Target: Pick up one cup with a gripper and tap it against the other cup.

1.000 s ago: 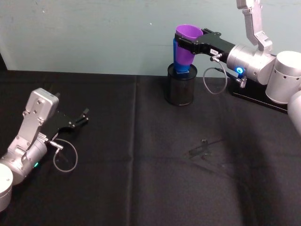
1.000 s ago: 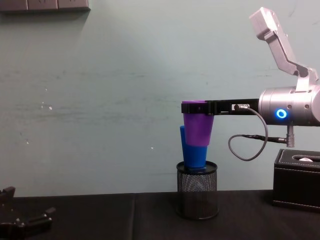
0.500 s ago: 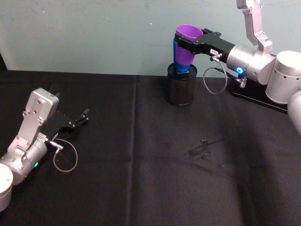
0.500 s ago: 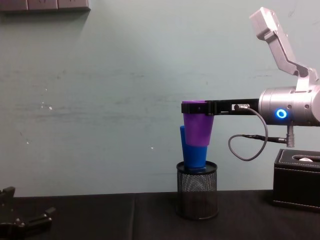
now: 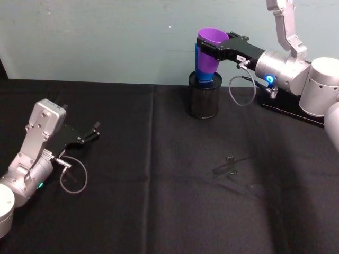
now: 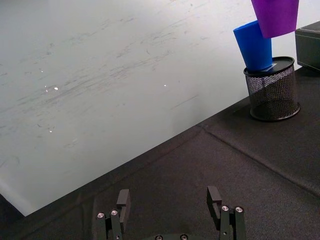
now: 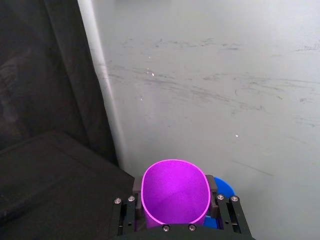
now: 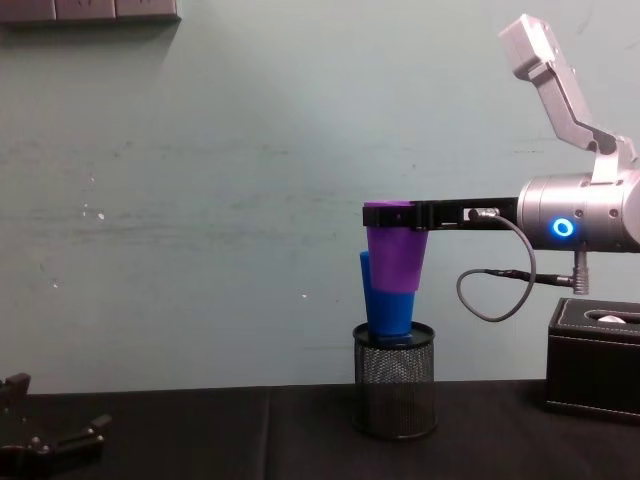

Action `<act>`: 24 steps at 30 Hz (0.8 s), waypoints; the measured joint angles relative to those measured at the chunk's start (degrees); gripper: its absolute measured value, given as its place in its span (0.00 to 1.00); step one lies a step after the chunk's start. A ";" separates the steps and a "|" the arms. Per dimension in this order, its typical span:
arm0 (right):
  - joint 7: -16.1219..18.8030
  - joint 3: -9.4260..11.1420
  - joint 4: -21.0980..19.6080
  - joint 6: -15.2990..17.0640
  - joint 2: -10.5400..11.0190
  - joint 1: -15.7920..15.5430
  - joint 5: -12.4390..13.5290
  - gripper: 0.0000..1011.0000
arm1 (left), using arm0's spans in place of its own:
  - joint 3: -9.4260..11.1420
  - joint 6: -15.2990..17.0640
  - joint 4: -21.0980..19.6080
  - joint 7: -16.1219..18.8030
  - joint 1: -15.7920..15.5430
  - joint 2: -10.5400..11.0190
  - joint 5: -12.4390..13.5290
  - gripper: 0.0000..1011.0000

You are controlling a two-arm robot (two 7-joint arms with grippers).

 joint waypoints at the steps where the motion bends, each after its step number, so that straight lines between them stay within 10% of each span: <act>1: 0.00 0.00 0.00 0.00 0.00 0.00 0.00 0.71 | 0.00 0.00 0.00 0.00 0.00 0.00 0.00 0.99; 13: 0.13 -0.09 -1.11 0.34 0.25 -0.38 0.03 0.71 | 0.00 0.00 -0.01 0.00 0.00 0.00 0.00 0.99; 24: 2.28 -0.11 -12.28 6.51 4.16 -5.53 3.26 0.71 | 0.00 0.00 0.00 0.00 0.00 0.00 0.00 0.99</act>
